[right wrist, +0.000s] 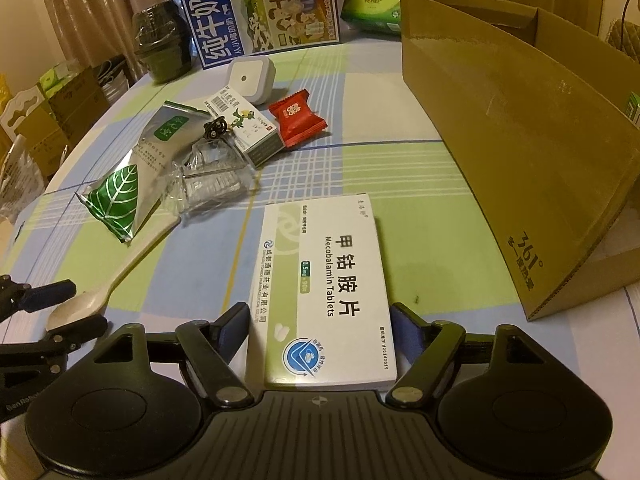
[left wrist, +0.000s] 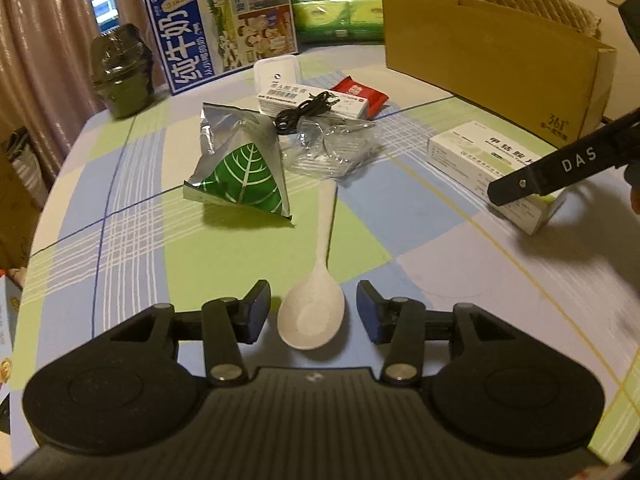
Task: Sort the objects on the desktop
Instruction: 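Carry the spoon with the left tool while the right tool carries the tablet box to the cardboard box, then open the left tool to drop the spoon while the right tool releases the tablet box into the cardboard box, then withdraw both open tools from the cardboard box toward the table, then move both open tools toward the foil tea bag and clear plastic box, then grasp the silver foil tea bag with the left tool while the right tool grasps the clear plastic box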
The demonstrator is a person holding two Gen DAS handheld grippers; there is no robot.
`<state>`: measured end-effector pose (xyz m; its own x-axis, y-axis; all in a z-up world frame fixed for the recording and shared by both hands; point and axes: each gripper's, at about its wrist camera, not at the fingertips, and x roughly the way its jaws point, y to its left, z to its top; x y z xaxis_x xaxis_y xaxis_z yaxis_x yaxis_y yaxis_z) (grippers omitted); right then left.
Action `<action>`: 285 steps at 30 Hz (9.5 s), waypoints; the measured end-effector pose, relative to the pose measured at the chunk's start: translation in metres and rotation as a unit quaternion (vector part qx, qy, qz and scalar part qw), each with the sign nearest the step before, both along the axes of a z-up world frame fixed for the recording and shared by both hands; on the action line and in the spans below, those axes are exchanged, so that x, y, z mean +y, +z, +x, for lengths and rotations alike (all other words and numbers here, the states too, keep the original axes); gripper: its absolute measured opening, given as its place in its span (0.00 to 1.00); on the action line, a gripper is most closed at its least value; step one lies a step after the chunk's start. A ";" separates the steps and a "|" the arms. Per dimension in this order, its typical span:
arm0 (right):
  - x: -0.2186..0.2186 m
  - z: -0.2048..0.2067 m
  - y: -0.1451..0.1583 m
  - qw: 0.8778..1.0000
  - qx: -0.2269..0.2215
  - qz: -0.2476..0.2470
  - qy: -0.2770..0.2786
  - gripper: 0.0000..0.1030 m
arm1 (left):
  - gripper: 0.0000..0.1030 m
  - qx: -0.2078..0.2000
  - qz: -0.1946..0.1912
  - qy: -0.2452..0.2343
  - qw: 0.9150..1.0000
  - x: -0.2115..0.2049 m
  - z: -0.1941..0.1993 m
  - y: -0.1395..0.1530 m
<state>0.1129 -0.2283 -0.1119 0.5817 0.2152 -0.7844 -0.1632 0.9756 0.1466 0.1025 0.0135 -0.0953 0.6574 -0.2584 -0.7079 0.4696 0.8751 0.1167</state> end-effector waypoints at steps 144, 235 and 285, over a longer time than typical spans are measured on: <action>-0.220 0.064 0.135 0.990 -0.136 -0.018 -0.035 0.89 | 0.52 -0.023 -0.130 0.011 0.991 -0.241 0.036 0.126; 0.038 0.043 0.038 0.988 -0.034 0.060 0.136 0.98 | 0.99 0.034 -0.023 0.153 0.987 0.032 0.045 0.055; 0.057 0.110 -0.004 0.989 -0.017 0.016 0.144 0.52 | 0.99 0.079 -0.044 0.098 0.991 0.016 0.157 0.009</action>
<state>0.2233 -0.1710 -0.1155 0.5183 0.4001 -0.7558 -0.4393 0.8829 0.1662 0.2594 0.0299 -0.0866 0.5838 -0.2024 -0.7863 0.2967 0.9546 -0.0255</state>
